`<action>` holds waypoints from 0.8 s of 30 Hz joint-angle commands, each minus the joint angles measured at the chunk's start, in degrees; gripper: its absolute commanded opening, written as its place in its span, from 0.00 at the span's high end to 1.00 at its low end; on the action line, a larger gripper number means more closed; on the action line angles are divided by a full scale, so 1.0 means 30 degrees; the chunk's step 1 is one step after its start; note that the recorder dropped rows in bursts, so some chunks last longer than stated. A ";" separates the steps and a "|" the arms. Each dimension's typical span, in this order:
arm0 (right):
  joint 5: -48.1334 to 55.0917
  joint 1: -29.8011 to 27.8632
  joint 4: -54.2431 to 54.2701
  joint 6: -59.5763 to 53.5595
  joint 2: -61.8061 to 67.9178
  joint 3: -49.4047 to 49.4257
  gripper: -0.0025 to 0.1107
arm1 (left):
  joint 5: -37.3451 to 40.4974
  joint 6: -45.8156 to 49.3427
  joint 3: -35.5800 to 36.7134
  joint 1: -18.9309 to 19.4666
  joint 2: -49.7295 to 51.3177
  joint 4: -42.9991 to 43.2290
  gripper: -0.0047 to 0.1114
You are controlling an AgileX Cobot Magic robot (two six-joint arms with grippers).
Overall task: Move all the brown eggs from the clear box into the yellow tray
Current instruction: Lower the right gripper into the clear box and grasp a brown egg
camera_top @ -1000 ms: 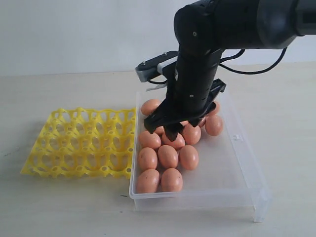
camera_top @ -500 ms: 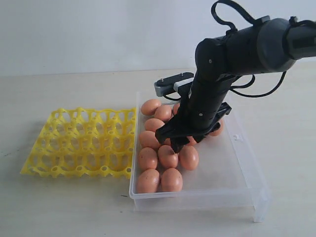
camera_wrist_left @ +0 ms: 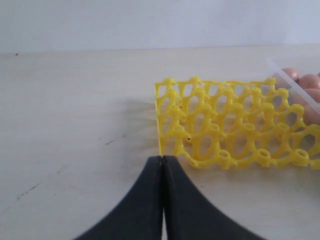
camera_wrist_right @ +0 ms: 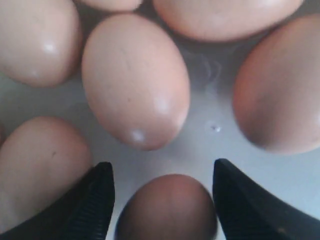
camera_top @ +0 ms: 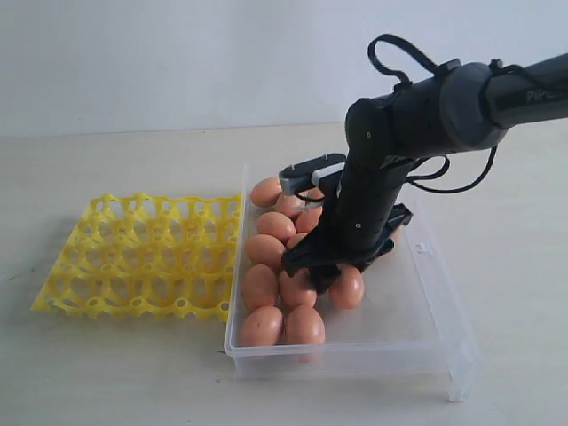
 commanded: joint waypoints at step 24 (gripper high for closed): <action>-0.1092 0.0095 0.1264 -0.1002 -0.0123 0.0109 0.46 | -0.0184 0.0061 -0.0077 0.0022 -0.0107 -0.0046 0.96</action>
